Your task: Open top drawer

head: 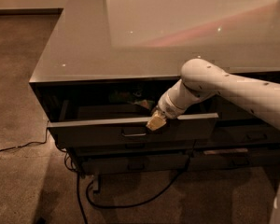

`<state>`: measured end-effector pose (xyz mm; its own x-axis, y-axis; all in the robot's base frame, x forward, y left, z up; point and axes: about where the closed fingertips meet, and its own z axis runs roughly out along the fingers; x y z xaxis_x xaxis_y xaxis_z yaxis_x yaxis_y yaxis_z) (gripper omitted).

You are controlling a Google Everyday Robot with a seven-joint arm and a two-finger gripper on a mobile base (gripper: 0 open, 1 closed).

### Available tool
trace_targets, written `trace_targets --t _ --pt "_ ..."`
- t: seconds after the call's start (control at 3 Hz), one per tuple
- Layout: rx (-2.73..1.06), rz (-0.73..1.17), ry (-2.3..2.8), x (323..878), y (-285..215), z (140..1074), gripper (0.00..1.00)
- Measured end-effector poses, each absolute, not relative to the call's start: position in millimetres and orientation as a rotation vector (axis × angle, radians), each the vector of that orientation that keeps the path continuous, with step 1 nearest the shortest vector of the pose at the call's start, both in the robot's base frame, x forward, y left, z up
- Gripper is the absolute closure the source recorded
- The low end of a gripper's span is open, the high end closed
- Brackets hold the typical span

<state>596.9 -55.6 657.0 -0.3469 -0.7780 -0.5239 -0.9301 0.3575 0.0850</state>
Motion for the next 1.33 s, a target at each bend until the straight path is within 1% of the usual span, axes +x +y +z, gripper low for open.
trace_targets --t 0.33,0.67,1.0,1.33 --pt "-1.517 0.571 2.234 575.2 -56.7 657.7 0.35" --pt "-1.564 0.638 2.242 529.7 -61.8 662.7 0.12" --pt "-1.643 0.698 2.234 475.3 -68.0 677.5 0.0" --pt "-1.644 0.698 2.234 475.0 -68.1 677.6 0.0"
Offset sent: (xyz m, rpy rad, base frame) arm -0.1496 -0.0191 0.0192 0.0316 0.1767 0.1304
